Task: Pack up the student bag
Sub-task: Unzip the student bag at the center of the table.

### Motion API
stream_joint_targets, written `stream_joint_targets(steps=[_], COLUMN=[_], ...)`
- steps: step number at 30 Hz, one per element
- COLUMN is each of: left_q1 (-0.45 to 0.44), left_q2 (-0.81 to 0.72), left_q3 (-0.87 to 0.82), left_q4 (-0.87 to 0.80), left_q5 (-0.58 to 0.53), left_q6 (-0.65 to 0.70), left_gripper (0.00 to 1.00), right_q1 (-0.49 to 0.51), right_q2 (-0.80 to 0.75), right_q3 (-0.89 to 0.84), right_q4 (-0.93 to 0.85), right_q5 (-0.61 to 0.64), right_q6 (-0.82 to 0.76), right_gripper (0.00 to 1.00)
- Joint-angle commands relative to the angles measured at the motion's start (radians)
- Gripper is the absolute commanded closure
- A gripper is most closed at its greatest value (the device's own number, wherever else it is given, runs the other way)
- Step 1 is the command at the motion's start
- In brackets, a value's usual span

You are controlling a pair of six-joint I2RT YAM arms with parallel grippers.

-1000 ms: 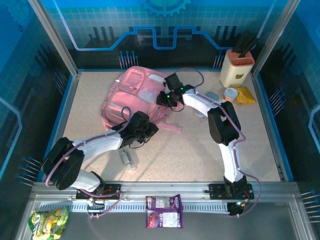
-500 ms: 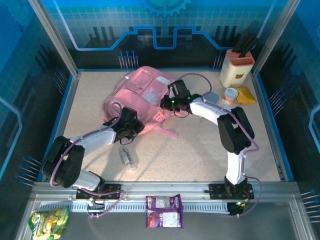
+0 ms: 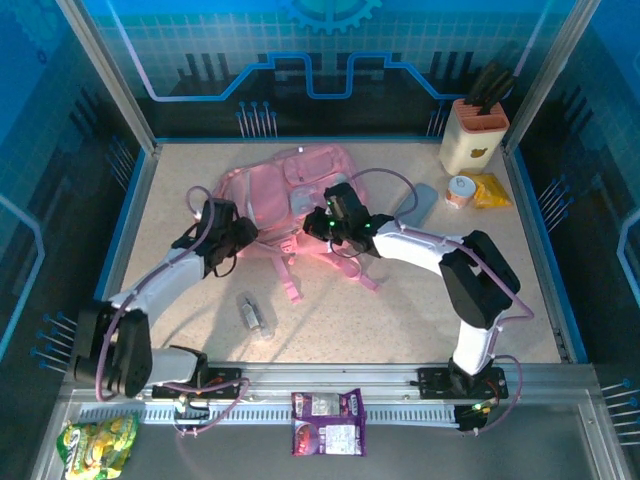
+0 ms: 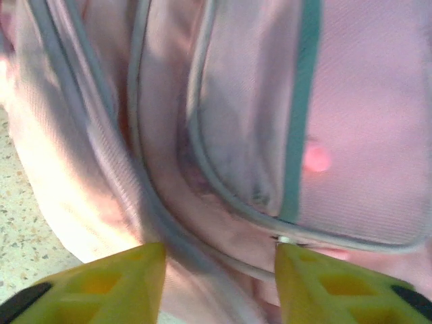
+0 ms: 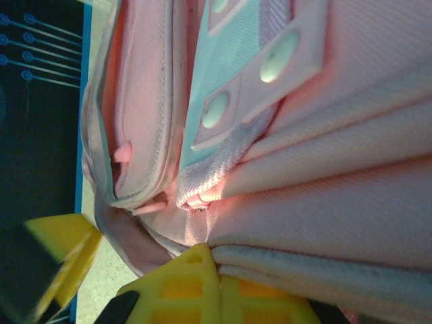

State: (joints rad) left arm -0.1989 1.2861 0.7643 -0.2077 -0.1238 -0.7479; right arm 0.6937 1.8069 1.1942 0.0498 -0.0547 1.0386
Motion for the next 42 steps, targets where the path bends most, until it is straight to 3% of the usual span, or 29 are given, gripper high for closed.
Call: stream_joint_targets(steps=[1,5,10,13,25,33,37,42], left_q1=[-0.015,-0.140,-0.332,-0.392,-0.401,-0.384,-0.362,-0.350], left_q2=[-0.088,-0.122,-0.039,0.018,0.198,0.289,0.331,0.332], left_q3=[0.019,0.037,0.152,0.202,0.359,0.446,0.479,0.463], left_q4=[-0.083,-0.124,-0.169,-0.180,-0.288,-0.293,-0.311,-0.251], left_q5=[0.028,0.038,0.009,-0.033,-0.151,-0.113,-0.103,-0.062], left_q6=[0.018,-0.014,0.004,0.026,0.114,0.151,0.143,0.141], left_gripper=[0.50,0.49,0.50,0.50,0.60,0.62,0.72,0.74], right_q1=[0.001,-0.003,-0.014,-0.016,-0.036,-0.036,-0.037,-0.039], right_q2=[-0.102,-0.125,-0.113,-0.112,-0.095,-0.089,-0.085,-0.083], right_q3=[-0.023,-0.029,-0.050,-0.042,-0.040,-0.033,-0.040,-0.044], right_q4=[0.123,0.102,0.159,0.168,0.203,0.206,0.212,0.215], right_q5=[0.059,0.061,0.021,0.012,-0.043,-0.048,-0.046,-0.050], right_q6=[0.058,0.078,0.139,0.152,0.191,0.181,0.182,0.174], right_gripper=[1.00,1.00,1.00,1.00,1.00,1.00,1.00,1.00])
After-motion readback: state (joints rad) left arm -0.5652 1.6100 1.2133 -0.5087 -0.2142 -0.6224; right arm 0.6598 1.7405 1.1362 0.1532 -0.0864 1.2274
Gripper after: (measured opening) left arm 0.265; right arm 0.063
